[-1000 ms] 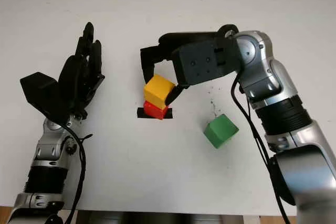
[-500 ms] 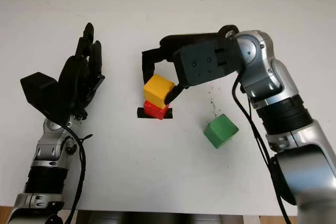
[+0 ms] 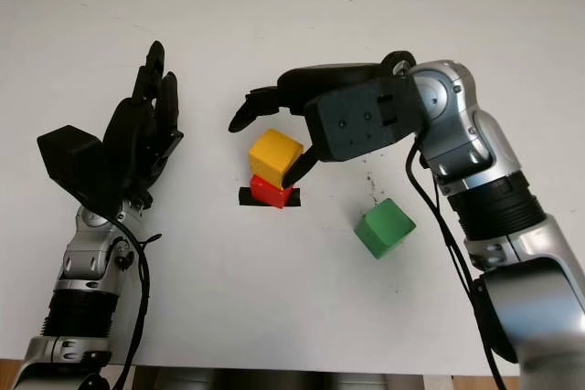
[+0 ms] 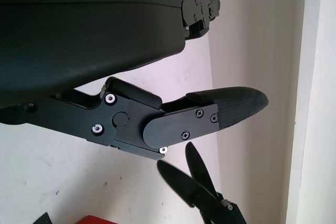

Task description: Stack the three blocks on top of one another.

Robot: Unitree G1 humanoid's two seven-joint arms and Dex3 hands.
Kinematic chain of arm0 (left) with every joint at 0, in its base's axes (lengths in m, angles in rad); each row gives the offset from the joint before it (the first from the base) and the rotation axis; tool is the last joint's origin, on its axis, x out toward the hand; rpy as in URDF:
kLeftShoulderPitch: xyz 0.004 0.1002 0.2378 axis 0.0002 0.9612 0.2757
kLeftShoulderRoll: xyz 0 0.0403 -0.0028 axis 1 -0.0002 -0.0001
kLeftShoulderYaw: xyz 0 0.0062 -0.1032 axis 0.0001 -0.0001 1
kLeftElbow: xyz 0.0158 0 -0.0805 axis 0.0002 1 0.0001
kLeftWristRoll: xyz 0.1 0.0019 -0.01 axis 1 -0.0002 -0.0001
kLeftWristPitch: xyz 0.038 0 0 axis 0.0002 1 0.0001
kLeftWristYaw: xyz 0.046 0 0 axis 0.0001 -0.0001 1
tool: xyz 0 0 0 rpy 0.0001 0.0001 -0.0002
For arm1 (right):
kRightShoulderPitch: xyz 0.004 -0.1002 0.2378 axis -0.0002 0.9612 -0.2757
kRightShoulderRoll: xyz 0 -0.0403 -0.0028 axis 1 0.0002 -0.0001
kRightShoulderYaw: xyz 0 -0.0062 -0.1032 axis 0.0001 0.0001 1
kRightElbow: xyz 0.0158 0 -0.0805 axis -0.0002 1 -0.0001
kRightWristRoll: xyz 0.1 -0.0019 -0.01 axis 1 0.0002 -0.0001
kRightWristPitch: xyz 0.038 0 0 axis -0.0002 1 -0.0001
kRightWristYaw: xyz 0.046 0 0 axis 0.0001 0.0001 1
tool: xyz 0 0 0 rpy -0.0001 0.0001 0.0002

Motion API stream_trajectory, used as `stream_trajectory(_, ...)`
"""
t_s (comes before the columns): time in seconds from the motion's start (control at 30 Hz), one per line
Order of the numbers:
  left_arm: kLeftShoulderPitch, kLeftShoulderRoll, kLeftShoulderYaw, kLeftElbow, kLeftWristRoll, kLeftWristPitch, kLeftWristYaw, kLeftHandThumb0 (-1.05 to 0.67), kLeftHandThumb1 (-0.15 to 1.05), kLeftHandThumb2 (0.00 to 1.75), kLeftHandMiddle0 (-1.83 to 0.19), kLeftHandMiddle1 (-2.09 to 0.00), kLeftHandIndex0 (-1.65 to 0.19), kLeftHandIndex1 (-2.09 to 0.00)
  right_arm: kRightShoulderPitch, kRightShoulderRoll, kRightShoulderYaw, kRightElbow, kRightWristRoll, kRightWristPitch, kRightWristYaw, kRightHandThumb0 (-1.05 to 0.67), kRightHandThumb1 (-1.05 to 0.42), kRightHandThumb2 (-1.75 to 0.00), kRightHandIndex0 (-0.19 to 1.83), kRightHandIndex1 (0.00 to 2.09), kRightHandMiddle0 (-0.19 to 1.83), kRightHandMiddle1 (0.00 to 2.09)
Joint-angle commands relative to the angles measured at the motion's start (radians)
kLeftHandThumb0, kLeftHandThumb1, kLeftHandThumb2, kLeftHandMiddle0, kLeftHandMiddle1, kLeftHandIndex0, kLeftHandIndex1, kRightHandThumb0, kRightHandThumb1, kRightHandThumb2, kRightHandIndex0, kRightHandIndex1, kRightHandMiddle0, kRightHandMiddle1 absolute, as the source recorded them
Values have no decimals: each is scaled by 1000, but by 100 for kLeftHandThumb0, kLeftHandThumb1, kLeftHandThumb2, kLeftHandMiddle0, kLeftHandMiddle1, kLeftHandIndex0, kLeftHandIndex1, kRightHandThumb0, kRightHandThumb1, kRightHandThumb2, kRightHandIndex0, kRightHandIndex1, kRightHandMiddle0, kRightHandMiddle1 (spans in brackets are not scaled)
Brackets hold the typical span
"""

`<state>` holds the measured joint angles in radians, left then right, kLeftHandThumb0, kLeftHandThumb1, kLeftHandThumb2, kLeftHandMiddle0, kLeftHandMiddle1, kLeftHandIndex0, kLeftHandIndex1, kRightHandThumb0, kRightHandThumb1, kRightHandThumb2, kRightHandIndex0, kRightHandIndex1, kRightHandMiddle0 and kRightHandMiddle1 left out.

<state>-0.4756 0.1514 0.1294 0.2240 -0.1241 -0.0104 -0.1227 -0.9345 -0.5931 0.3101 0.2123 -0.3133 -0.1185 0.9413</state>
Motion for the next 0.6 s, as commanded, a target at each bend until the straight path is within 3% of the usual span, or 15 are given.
stream_trajectory(0.0, 11, -1, -2, -25, 1, 2, 2, -79, 105, 64, 18, -6, 18, -5, 0, -8, 6, -26, -6, 13, 9, -72, -89, -5, -13, 0, -4, 33)
stream_trajectory(0.17, 8, -2, -1, -21, -1, 2, 0, -78, 105, 63, 17, -6, 17, -6, -4, -18, -4, -44, 0, 60, 41, -79, -87, -5, -19, 0, -18, 18)
stream_trajectory(0.33, 5, -5, -4, -5, 4, -10, 3, -78, 105, 64, 17, -5, 18, -5, 30, -29, -78, -51, 60, 47, -4, -96, -93, -7, -19, 0, -15, 7)
stream_trajectory(0.57, 17, -12, 3, -28, 0, -7, 16, -77, 105, 64, 16, -6, 17, -6, 170, -104, -335, -313, 158, 253, -138, -89, -94, -6, -5, 7, 7, 18)
